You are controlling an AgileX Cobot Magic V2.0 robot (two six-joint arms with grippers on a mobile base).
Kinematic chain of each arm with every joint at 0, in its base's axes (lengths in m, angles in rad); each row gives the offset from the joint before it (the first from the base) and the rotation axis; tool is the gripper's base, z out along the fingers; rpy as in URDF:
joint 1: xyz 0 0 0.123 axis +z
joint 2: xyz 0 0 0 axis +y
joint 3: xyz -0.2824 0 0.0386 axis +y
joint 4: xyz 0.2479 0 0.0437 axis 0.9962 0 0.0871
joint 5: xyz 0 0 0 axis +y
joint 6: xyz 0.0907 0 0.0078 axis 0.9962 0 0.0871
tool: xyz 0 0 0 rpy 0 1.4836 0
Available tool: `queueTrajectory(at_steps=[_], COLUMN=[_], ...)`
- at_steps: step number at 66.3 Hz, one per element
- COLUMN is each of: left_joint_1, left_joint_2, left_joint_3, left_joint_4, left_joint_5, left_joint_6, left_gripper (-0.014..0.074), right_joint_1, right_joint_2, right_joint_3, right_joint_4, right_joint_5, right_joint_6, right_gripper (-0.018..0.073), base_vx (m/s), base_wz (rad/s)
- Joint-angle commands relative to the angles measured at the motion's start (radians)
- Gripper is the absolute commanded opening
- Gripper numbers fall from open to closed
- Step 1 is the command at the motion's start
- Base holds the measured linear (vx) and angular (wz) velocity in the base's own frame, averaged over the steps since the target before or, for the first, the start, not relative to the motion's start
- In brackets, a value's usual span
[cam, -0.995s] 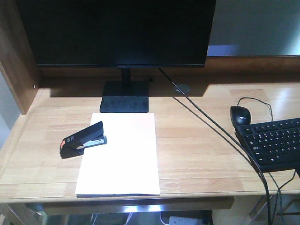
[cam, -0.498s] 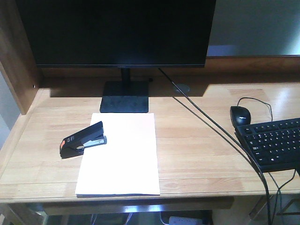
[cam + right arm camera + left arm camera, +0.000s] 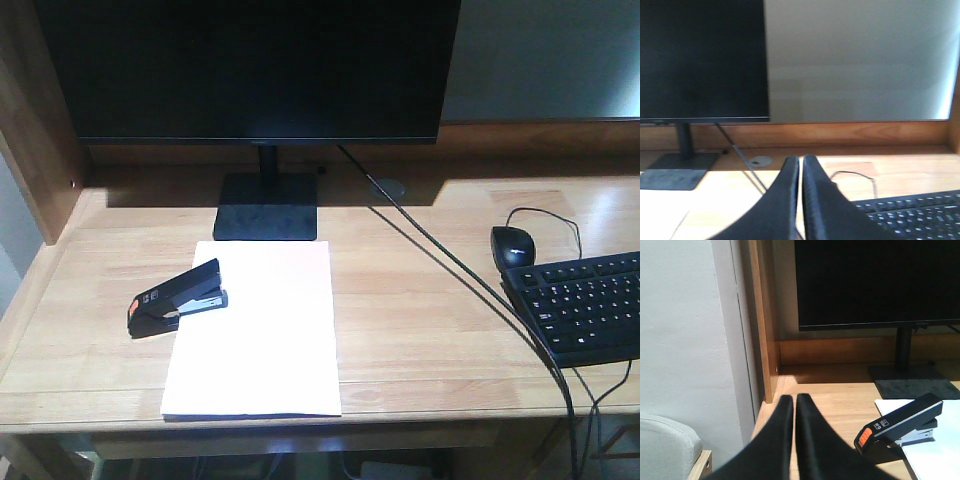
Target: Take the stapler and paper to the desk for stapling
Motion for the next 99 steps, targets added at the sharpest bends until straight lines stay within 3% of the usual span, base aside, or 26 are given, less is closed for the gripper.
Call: queueTrajectory(at_steps=[1,12,35,40,99], left_joint_1=[-0.001,-0.001,-0.001,-0.001,-0.001], left_joint_2=[-0.014,-0.014,-0.014,-0.014,-0.014], left_joint_3=[0.028,0.028,0.028,0.028,0.027], left_joint_4=[-0.006,-0.006,-0.006,-0.006,-0.006], left_joint_5=[-0.077,-0.077,-0.077,-0.077,-0.076], left_joint_6=[-0.010,-0.010,-0.010,-0.010,-0.010], left_gripper=[-0.0007,-0.0007,-0.0007,-0.0007,-0.0007], right_joint_1=[-0.014,-0.014,-0.014,-0.014,-0.014], right_joint_2=[0.012,0.005,-0.124,-0.125,-0.125], right_joint_3=[-0.029,-0.028,0.179,0.178,0.179], right_joint_4=[0.090,0.172,0.164,0.164,0.160], right_joint_5=[-0.065,-0.064,-0.231,-0.178,-0.177], right_joint_6=[-0.135,-0.246,-0.197,-0.173,-0.152], right_gripper=[-0.0009,-0.0009,-0.0009,-0.0009,-0.0009], base_vx=[0.00,0.00,0.00,0.00,0.00], base_wz=[0.00,0.00,0.00,0.00,0.00])
